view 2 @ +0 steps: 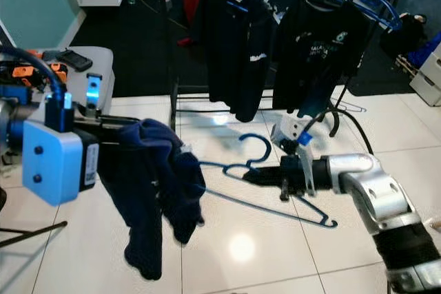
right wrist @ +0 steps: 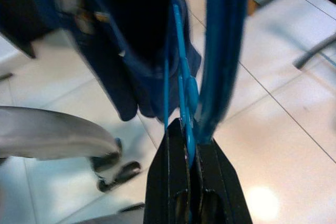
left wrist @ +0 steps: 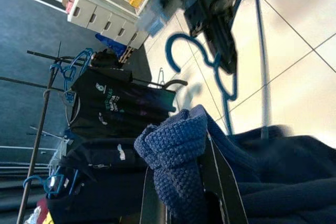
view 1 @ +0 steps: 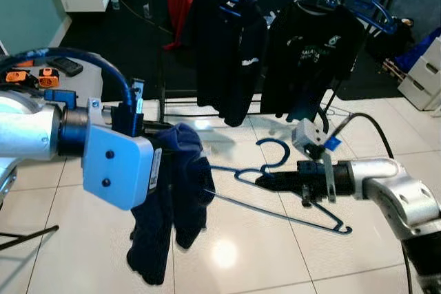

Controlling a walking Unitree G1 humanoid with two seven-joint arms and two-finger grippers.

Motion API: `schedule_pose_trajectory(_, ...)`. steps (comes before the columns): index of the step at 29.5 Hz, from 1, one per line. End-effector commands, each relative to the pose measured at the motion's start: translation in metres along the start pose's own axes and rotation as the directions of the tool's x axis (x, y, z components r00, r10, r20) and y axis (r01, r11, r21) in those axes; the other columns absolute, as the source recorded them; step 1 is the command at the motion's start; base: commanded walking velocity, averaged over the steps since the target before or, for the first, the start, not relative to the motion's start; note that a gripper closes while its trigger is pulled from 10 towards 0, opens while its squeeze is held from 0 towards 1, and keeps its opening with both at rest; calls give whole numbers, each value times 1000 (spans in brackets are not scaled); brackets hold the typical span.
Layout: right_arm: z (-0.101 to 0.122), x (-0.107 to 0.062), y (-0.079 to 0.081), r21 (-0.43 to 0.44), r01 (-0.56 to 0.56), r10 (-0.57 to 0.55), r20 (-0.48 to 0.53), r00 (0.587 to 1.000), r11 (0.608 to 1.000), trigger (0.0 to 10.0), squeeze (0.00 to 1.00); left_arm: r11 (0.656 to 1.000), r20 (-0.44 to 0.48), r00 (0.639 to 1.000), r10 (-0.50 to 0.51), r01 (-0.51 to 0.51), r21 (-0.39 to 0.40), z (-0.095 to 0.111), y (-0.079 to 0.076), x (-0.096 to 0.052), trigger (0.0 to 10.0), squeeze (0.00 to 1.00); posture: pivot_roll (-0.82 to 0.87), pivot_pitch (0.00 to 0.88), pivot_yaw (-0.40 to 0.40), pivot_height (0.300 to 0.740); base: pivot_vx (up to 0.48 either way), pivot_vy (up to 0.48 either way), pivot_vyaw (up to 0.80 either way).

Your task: Hang hanger

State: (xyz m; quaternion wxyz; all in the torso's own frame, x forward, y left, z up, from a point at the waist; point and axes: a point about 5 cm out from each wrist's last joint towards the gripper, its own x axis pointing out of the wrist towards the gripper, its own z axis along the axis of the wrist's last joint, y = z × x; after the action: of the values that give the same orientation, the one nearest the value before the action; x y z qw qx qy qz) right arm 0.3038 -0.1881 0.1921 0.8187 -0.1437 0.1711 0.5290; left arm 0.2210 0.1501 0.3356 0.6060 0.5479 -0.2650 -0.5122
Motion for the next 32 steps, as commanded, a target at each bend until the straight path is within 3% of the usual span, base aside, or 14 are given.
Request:
schedule_pose_trajectory(1, -8, 2, -5, 2, 64, -63, -51, 997, 998, 10000, 0, 1000, 11, 1000, 4, -4, 5, 2, 0, 3, 10000, 0, -69, 114, -30, 740, 0, 0, 0)
schedule_pose_trajectory(3, -10, 3, -10, 11, 108, -107, -67, 992, 994, 10000, 0, 1000, 10, 1000, 4, -4, 4, 2, 0, 3, 10000, 0, -69, 114, -30, 740, 0, 0, 0)
schedule_pose_trajectory(4, -10, 5, -18, 36, 183, -180, -67, 981, 982, 10000, 0, 1000, 7, 1000, 4, -4, 0, 1, 0, 3, 10000, 0, -69, 118, -32, 740, 0, 0, 0)
schedule_pose_trajectory(9, -8, 6, -28, 71, 272, -269, -51, 962, 960, 10000, 0, 1000, 27, 1000, 16, -16, -22, 4, -2, 4, 10000, 0, -69, 118, -32, 740, 0, 0, 0)
schedule_pose_trajectory(15, 6, 11, -41, 182, 369, -381, 39, 924, 911, 10000, 0, 996, 119, 992, 28, -18, -86, 15, -14, 21, 10000, 0, -67, 121, -32, 740, 0, 0, 0)
schedule_pose_trajectory(17, 20, 16, -49, 302, 399, -454, 138, 880, 866, 10000, 0, 989, 183, 983, 30, -2, -148, 18, -28, 40, 10000, 0, -68, 121, -33, 740, 0, 0, 0)
schedule_pose_trajectory(18, 20, 16, -49, 302, 399, -454, 138, 880, 866, 10000, 0, 989, 183, 983, 30, -2, -148, 18, -28, 40, 10000, 0, -68, 121, -33, 740, 0, 0, 0)
schedule_pose_trajectory(21, 37, 20, -58, 502, 385, -554, 244, 796, 774, 10000, 0, 979, 208, 978, 21, 22, -203, 16, -50, 68, 10000, 0, -69, 123, -29, 740, 0, 0, 0)
schedule_pose_trajectory(24, 40, 20, -61, 549, 375, -579, 260, 773, 747, 10000, 0, 975, 211, 977, 25, 23, -219, 16, -54, 73, 10000, 0, -66, 127, -26, 740, 0, 0, 0)
schedule_pose_trajectory(25, 44, 18, -66, 609, 372, -626, 274, 730, 700, 10000, 0, 971, 217, 975, 45, 8, -237, 17, -56, 78, 10000, 0, -67, 129, -23, 740, 0, 0, 0)
schedule_pose_trajectory(26, 44, 18, -66, 609, 372, -626, 274, 730, 700, 10000, 0, 971, 217, 975, 45, 8, -237, 17, -56, 78, 10000, 0, -67, 129, -23, 740, 0, 0, 0)
schedule_pose_trajectory(28, 47, 17, -72, 693, 353, -683, 274, 678, 628, 10000, 0, 965, 223, 972, 78, -17, -262, 19, -58, 85, 10000, 0, -64, 131, -22, 740, 0, 0, 0)
schedule_pose_trajectory(30, 47, 17, -73, 719, 340, -694, 270, 667, 606, 10000, 0, 963, 225, 971, 87, -24, -269, 20, -58, 86, 10000, 0, -64, 131, -22, 740, 0, 0, 0)
schedule_pose_trajectory(32, 47, 30, -69, 760, 293, -672, 243, 699, 580, 10000, 0, 956, 209, 969, 135, -72, -284, 20, -60, 96, 10000, 0, -61, 132, -20, 740, 0, 0, 0)
